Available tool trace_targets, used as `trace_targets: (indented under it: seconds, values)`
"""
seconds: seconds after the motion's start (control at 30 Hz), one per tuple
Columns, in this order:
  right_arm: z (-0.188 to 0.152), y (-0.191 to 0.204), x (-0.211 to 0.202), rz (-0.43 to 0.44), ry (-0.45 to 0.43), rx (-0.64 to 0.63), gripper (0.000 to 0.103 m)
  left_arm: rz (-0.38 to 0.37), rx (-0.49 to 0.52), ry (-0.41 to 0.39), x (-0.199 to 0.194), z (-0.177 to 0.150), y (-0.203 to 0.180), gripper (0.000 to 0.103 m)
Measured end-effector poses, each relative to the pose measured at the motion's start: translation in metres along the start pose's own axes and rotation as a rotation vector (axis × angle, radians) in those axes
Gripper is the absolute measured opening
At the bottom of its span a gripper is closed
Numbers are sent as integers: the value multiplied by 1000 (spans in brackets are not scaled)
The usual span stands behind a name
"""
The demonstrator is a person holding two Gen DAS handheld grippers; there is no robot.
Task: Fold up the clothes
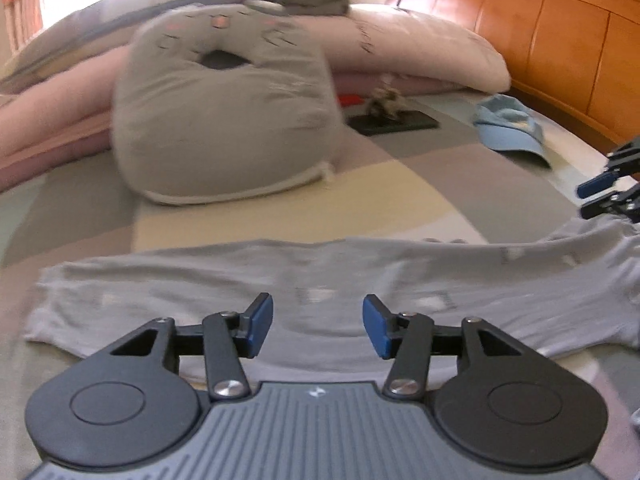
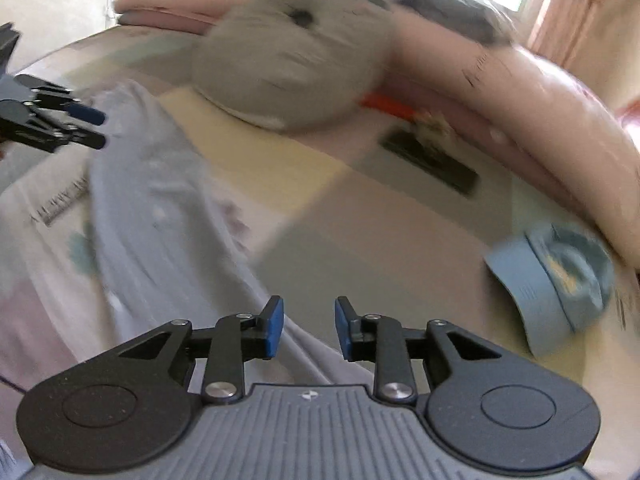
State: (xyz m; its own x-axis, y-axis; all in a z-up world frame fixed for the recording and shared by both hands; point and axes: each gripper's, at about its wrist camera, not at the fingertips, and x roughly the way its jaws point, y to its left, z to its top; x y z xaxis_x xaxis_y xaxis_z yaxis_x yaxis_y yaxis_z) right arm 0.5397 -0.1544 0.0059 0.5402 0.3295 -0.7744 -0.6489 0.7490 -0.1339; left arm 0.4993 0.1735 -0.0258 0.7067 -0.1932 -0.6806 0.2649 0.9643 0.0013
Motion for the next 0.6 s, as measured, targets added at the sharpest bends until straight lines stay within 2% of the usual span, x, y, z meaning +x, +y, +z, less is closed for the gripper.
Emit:
trace_targets:
  seconds: [0.17,0.3,0.43,0.5,0.53,0.57,0.6]
  values:
    - [-20,-37,26,86,24,-39,37,-10,-10,48,13,-3,-38,54]
    - [-21,-42,55,214,36,-114,37,-15,-47,90,21,-11,-51,54]
    - [-26,-41,63,274,40,-156,38,4,-62,127,28,-18,-54,54]
    - [-26,-42,61,298,44,-144,28,5,-66,143,32,-23,-54,55]
    - [-27,-41,60,298,40,-140,9,5,-64,143,32,-23,-54,56]
    - [-27,-41,58,290,34,-131,4,5,-62,142,32,-23,-55,56]
    - [-27,-41,56,282,27,-121,4,4,-60,142,32,-23,-55,56]
